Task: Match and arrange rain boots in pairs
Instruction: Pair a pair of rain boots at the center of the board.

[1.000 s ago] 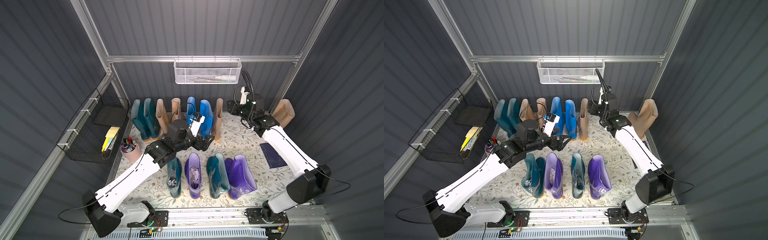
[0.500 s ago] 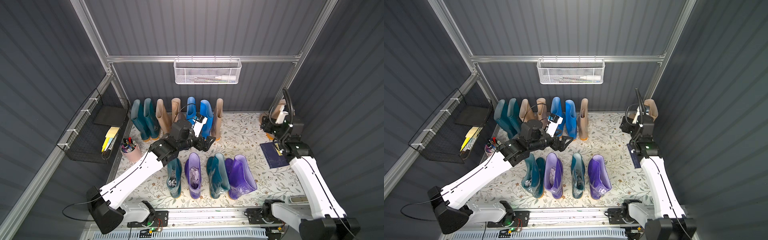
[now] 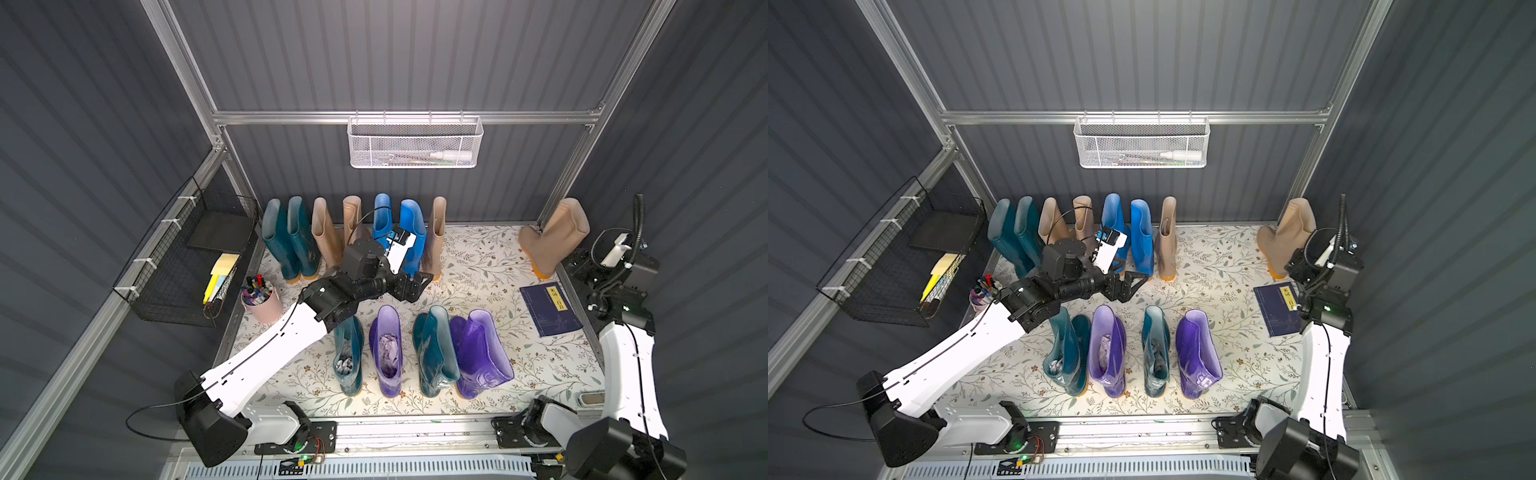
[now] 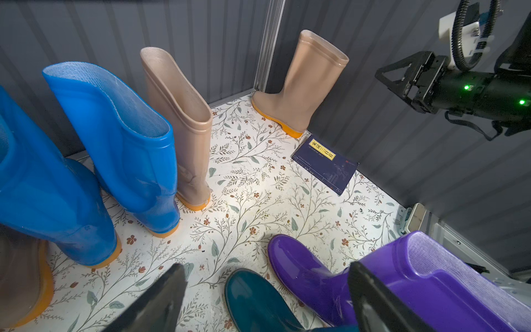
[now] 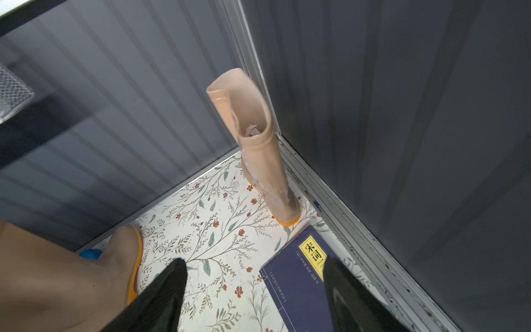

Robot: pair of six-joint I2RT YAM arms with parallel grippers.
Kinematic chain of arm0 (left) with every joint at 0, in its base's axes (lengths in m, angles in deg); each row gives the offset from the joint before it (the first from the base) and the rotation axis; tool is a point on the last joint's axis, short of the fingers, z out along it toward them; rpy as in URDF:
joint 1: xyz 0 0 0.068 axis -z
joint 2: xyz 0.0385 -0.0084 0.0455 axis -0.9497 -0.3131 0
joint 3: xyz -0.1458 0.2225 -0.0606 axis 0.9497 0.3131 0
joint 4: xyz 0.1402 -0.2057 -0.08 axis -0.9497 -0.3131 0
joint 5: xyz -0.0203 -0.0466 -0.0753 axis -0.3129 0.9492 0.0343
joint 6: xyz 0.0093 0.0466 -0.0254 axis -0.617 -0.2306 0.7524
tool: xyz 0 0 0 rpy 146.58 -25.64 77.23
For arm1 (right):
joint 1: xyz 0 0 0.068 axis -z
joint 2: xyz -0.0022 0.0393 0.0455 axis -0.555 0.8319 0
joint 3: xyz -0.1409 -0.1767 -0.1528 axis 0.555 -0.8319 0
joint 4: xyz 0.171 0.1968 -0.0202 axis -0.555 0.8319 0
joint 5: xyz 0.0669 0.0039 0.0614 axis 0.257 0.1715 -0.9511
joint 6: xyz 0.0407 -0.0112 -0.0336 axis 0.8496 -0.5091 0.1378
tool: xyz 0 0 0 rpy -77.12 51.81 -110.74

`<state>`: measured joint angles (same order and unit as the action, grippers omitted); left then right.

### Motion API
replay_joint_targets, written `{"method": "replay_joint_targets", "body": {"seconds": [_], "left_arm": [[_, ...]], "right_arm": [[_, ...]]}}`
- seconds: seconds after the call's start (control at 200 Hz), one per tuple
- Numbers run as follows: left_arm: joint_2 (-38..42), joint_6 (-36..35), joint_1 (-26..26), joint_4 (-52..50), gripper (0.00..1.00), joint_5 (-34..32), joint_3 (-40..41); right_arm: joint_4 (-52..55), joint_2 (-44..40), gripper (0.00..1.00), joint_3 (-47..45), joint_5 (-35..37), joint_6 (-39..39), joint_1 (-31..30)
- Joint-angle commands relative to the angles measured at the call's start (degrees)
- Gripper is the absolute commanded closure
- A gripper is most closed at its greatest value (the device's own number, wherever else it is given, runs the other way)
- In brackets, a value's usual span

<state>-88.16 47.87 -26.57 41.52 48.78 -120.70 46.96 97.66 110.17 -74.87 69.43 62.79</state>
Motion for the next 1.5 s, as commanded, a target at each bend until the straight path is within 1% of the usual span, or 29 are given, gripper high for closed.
{"method": "replay_joint_targets", "body": {"seconds": [0.0,0.115,0.21,0.235,0.44,0.59,0.85,1.051,1.216,1.491], "left_arm": [[0.9,-0.7,0.0,0.5,0.1,-0.2,0.4],[0.7,-0.4,0.0,0.8,0.1,-0.7,0.5],[0.5,0.0,0.0,0.9,0.1,-0.8,0.4],[0.4,0.0,0.0,1.0,0.1,-0.8,0.3],[0.4,-0.1,0.0,0.8,0.1,-1.0,0.5],[0.5,0.2,0.0,1.3,0.1,-1.0,1.0],[0.3,0.9,0.0,1.5,0.1,-1.6,1.0],[-0.5,1.2,0.0,2.0,0.1,-1.6,0.8],[-1.4,0.9,0.0,1.6,0.1,-1.6,-0.5],[-0.6,1.4,0.0,2.3,0.1,-1.8,1.2]], "right_arm": [[-4.7,2.9,0.22,1.4,-8.4,-1.7,3.1],[-9.7,5.3,0.22,0.8,-13.0,-1.3,5.4],[-12.7,6.8,0.22,0.9,-14.7,-2.5,5.6],[-13.0,9.0,0.22,1.2,-15.1,-2.7,5.7],[-20.4,14.2,0.22,0.7,-18.1,-3.4,6.5],[-24.2,19.2,0.22,2.9,-20.6,-3.8,6.8],[-25.3,26.7,0.23,9.6,-24.6,-3.2,6.9],[-26.6,31.5,0.27,13.0,-27.8,0.9,6.9],[-27.2,33.9,0.29,14.2,-29.8,2.7,6.7],[-25.6,35.4,0.34,15.6,-32.9,3.0,6.0]]}}
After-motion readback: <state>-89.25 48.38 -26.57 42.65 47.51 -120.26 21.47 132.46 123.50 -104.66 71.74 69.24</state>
